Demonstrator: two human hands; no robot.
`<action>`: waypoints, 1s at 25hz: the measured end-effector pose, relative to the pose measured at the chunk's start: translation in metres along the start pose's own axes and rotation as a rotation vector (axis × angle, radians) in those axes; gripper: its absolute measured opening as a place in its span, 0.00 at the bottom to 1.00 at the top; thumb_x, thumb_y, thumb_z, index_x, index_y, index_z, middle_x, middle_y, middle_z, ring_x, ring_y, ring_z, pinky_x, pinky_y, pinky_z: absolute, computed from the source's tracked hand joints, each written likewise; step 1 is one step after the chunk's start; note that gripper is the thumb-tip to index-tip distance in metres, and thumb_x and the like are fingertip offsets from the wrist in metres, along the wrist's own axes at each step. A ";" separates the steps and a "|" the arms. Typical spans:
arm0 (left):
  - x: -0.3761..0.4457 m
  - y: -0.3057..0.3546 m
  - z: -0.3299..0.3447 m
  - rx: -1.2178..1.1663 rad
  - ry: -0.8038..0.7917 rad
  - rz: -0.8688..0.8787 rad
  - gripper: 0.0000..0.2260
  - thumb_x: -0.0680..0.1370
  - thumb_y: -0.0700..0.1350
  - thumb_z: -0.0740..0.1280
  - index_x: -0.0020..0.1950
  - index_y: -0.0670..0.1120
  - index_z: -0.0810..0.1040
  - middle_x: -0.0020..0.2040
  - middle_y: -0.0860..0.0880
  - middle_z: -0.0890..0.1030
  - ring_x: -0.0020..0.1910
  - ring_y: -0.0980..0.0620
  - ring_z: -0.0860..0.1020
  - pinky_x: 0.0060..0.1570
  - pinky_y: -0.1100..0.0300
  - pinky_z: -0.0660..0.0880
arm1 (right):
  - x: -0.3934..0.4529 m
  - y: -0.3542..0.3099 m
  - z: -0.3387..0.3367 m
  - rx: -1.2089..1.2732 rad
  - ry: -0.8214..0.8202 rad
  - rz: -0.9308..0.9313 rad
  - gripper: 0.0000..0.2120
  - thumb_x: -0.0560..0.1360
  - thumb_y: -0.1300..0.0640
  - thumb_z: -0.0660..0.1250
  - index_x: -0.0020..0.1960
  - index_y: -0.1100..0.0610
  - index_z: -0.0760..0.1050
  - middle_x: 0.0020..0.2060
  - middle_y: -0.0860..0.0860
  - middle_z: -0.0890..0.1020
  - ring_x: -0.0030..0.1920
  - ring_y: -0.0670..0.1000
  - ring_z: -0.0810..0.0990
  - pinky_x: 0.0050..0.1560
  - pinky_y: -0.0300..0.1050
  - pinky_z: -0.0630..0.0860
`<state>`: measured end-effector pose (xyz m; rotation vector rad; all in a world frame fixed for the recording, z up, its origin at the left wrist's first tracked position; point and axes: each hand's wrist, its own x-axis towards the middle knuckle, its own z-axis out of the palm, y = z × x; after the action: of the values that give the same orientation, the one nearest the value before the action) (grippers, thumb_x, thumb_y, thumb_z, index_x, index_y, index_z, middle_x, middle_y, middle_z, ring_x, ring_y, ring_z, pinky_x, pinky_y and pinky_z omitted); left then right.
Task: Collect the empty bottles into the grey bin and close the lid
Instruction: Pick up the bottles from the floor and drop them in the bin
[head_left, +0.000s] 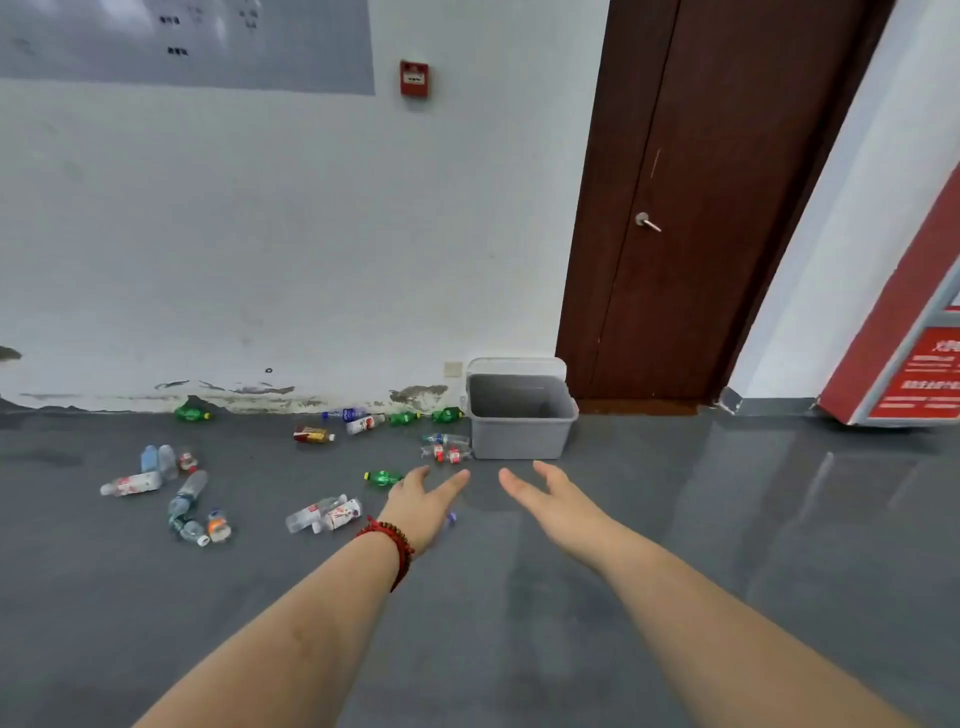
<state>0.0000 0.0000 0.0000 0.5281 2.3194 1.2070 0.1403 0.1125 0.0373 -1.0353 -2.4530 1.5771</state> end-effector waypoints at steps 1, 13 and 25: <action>0.024 0.013 0.014 0.001 0.013 0.017 0.34 0.74 0.63 0.61 0.74 0.47 0.60 0.74 0.43 0.62 0.68 0.44 0.67 0.59 0.56 0.67 | 0.027 0.003 -0.017 0.012 0.002 -0.041 0.46 0.66 0.28 0.61 0.76 0.47 0.51 0.76 0.48 0.54 0.73 0.53 0.60 0.69 0.50 0.61; 0.301 0.081 0.071 0.043 0.158 -0.211 0.35 0.74 0.61 0.63 0.75 0.46 0.58 0.75 0.43 0.58 0.71 0.43 0.63 0.68 0.52 0.63 | 0.340 -0.016 -0.124 -0.447 -0.251 -0.217 0.44 0.70 0.32 0.63 0.77 0.48 0.47 0.77 0.49 0.49 0.75 0.52 0.57 0.72 0.49 0.59; 0.651 0.166 0.080 0.035 0.209 -0.268 0.36 0.73 0.63 0.63 0.75 0.45 0.60 0.75 0.41 0.60 0.71 0.41 0.64 0.68 0.48 0.64 | 0.672 -0.084 -0.178 -0.599 -0.374 -0.274 0.46 0.69 0.30 0.61 0.77 0.48 0.45 0.77 0.51 0.46 0.75 0.54 0.55 0.73 0.51 0.57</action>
<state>-0.4661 0.4878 -0.0496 0.0989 2.4916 1.1392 -0.3561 0.6045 -0.0118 -0.4139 -3.2592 1.0458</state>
